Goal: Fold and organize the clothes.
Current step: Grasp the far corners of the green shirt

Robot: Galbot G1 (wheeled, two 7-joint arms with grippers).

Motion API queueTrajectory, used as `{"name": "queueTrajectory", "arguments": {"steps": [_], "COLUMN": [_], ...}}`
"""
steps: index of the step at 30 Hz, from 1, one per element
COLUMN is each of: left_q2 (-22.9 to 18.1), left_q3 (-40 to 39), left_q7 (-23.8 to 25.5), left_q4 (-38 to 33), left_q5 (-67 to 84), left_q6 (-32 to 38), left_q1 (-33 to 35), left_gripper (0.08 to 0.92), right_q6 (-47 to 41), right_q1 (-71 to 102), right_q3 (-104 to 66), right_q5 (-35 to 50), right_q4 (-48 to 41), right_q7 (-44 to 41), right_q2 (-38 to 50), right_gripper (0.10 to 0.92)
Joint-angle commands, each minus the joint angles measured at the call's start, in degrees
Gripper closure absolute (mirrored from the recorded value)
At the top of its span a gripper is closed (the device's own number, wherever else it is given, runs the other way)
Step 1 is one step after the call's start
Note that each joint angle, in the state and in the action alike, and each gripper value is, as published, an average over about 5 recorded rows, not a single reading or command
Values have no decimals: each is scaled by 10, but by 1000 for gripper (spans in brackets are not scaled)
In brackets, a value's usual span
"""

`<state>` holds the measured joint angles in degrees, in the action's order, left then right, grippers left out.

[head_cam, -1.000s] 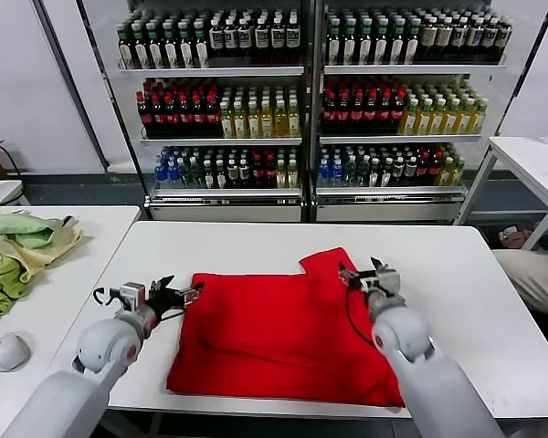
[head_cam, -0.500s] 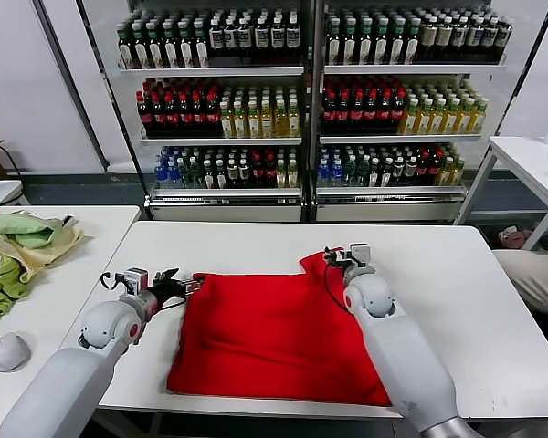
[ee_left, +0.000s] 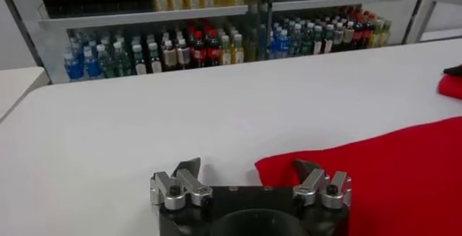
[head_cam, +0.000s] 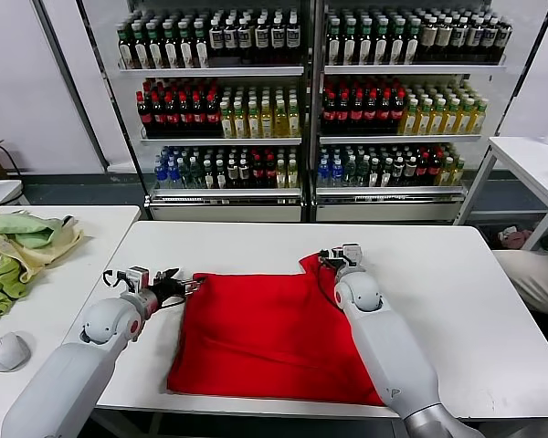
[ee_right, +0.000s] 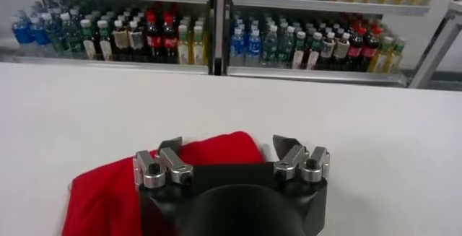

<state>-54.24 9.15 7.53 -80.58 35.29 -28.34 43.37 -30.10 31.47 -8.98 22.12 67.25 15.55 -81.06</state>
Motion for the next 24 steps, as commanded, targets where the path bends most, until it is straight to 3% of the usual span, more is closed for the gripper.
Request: {"name": "queueTrajectory", "arguments": {"steps": [1, 18, 24], "left_q2": [1, 3, 12], "left_q3": [0, 3, 16], "left_q7": [13, 55, 54], "left_q4": [12, 12, -20], "left_q5": [-8, -9, 8], "left_q6": [5, 12, 30], "left_q1": [-3, 4, 22], "left_gripper": [221, 692, 859], "right_q6": [0, 5, 19], "right_q1": [-7, 11, 28], "right_q3": [0, -2, 2], "right_q5": [3, 12, 12], "right_q4": [-12, 1, 79], "right_q7": [1, -3, -3], "right_q2": [-8, 1, 26], "right_gripper": [291, 801, 906]}}
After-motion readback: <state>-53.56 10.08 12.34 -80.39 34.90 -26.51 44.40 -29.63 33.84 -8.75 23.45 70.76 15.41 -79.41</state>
